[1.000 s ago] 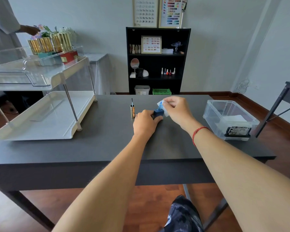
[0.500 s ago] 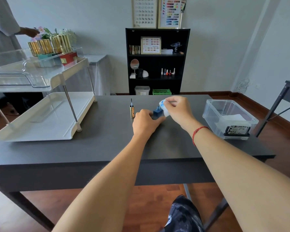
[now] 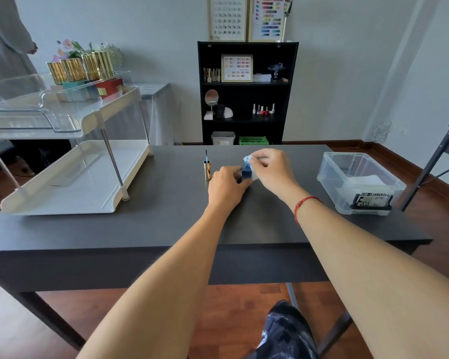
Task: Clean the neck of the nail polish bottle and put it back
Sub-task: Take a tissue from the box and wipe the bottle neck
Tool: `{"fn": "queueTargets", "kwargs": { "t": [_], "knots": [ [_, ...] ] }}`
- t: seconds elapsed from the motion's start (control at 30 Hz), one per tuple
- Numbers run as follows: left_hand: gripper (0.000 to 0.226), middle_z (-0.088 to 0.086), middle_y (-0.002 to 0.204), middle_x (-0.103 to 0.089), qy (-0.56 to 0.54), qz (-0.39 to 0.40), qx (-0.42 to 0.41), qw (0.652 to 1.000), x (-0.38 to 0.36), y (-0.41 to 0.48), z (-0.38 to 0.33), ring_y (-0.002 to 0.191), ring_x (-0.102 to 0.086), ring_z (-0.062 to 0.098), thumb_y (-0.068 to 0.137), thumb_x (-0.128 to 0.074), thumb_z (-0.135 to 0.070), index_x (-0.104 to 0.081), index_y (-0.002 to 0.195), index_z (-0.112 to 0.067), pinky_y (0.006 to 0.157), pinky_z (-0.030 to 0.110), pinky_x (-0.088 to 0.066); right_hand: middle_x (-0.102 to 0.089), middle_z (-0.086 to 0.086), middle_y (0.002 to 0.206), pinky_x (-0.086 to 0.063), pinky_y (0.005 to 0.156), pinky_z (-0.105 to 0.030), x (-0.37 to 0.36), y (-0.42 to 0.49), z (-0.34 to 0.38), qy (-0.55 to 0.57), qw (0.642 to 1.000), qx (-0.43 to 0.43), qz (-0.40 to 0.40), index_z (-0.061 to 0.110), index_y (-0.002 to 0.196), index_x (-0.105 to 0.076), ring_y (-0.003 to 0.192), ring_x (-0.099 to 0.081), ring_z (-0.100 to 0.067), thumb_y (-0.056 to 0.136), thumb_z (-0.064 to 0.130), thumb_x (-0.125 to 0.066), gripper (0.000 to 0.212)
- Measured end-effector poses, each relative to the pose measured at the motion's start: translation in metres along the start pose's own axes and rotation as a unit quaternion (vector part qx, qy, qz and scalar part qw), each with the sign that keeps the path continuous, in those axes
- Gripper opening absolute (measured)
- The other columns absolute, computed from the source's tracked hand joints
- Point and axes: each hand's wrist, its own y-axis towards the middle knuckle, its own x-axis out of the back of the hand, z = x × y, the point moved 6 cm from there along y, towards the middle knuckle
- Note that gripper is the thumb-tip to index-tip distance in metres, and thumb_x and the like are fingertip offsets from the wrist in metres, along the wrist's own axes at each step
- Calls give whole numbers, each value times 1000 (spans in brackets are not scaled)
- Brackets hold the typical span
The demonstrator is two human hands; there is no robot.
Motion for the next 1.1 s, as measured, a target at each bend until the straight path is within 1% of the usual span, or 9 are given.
{"fn": "queueTargets", "kwargs": {
  "t": [0.07,0.17,0.27,0.4,0.67,0.73,0.87,0.97,1.1],
  "knots": [
    [42,3,105,-70,67,15,-14,998,-4,3,-2,101,-62,24,90,-61,-36,-56,129,-19,92,41,-48,-72,-6,102,-42,59,-7,0,-1,2,-8,1000,11,4,8,106,-69,81,-61,-7,92,15,-59,18],
    [38,4,106,-66,116,32,-6,993,-10,7,0,105,-58,25,92,-55,-42,-55,126,-25,98,42,-41,-73,-5,102,-40,57,-5,3,-1,1,-18,1000,13,4,8,105,-70,79,-61,-6,93,16,-59,18],
    [31,3,108,-67,88,22,19,996,-12,9,5,104,-59,24,91,-56,-43,-64,111,-22,98,40,-40,-72,-5,104,-41,59,-7,6,-2,-2,-21,1000,9,19,8,108,-70,85,-63,-9,92,18,-60,21],
    [29,-1,100,-69,54,-1,21,998,-10,8,5,98,-61,23,86,-64,-45,-68,103,-22,93,38,-38,-71,-5,101,-50,71,-20,15,0,-8,15,1000,-16,8,9,104,-70,88,-64,-13,91,17,-62,18],
    [54,-5,111,-65,49,-6,20,999,-7,3,2,109,-58,18,78,-67,-50,-56,122,-22,100,36,-39,-70,-4,95,-46,59,-11,18,7,-13,146,980,-103,-84,8,101,-71,81,-64,-10,84,10,-67,17],
    [50,-5,107,-67,55,3,12,998,-7,2,0,108,-58,19,81,-63,-45,-55,126,-24,101,39,-40,-69,-4,94,-45,58,-10,17,8,-11,139,981,-103,-90,7,101,-70,79,-62,-9,83,9,-68,17],
    [31,-3,98,-69,50,3,3,999,-5,1,0,100,-60,21,84,-61,-42,-65,110,-24,96,39,-43,-71,-8,96,-45,58,-14,11,5,-10,112,984,-105,-89,5,95,-72,80,-63,-13,80,6,-70,14],
    [28,-4,95,-70,43,2,1,999,-5,0,-1,98,-60,20,85,-62,-41,-67,106,-23,94,41,-45,-73,-10,98,-47,66,-20,8,2,-6,52,993,-84,-67,3,94,-75,81,-63,-14,80,6,-70,15],
    [25,-4,93,-71,42,-2,0,999,-4,1,-2,95,-61,20,85,-62,-40,-68,102,-22,92,40,-46,-74,-8,97,-46,59,-13,8,-3,-2,0,999,-49,-19,7,100,-75,79,-63,-10,81,9,-65,21]
  ]
}}
